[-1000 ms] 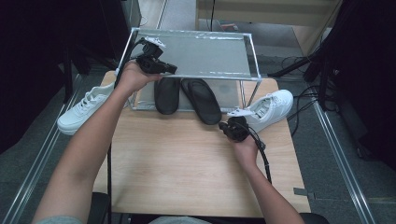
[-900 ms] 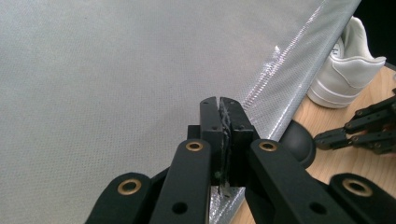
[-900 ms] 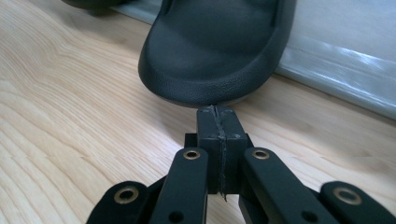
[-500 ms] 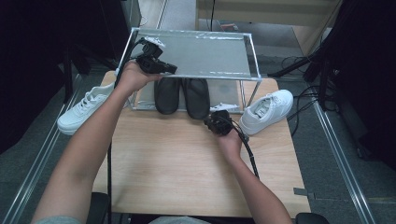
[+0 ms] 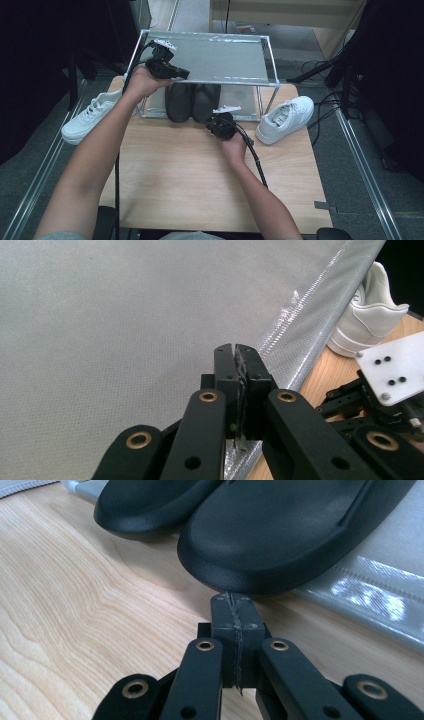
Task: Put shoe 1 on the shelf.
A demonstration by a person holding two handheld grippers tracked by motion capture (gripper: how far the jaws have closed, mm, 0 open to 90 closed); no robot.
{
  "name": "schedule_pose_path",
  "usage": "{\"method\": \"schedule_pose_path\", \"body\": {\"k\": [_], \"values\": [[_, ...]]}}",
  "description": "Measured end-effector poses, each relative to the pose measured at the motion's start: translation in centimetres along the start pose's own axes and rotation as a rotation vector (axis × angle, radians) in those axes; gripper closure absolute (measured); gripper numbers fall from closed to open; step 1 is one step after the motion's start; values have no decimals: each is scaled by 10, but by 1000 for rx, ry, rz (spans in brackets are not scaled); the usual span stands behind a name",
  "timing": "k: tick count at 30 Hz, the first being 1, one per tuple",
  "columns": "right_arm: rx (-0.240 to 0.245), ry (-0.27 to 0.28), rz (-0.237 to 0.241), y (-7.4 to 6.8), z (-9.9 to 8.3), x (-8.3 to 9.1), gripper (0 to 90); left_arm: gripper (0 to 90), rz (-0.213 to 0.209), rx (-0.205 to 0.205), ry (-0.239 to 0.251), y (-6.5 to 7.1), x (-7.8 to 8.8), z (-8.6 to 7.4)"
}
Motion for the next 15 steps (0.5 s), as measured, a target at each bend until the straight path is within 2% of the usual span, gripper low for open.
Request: {"method": "schedule_pose_path", "body": {"k": [3, 6, 9, 12, 15], "values": [[-9, 5, 9, 0, 0, -1, 900, 894, -4, 8, -3, 0, 0, 1], [-13, 8, 22, 1, -2, 2, 900, 883, 13, -26, -15, 1, 1, 3], [2, 13, 32, 0, -4, 11, 900, 864, 14, -25, -21, 0, 2, 4], [14, 36, 49, -1, -6, 23, 875, 835, 10, 4, -16, -1, 4, 5], [23, 42, 85, -1, -11, 35, 814, 730, -12, 33, -1, 0, 8, 6]]}}
Point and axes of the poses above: each handheld gripper's, and its own axes: x roughly backward along the jaws, z roughly out of its top, y roughly to its right, the point moved 1 cm from there along -x, roughly forward along the jaws, and after that the axes turned 11 degrees about -y, right-handed, at the moved point
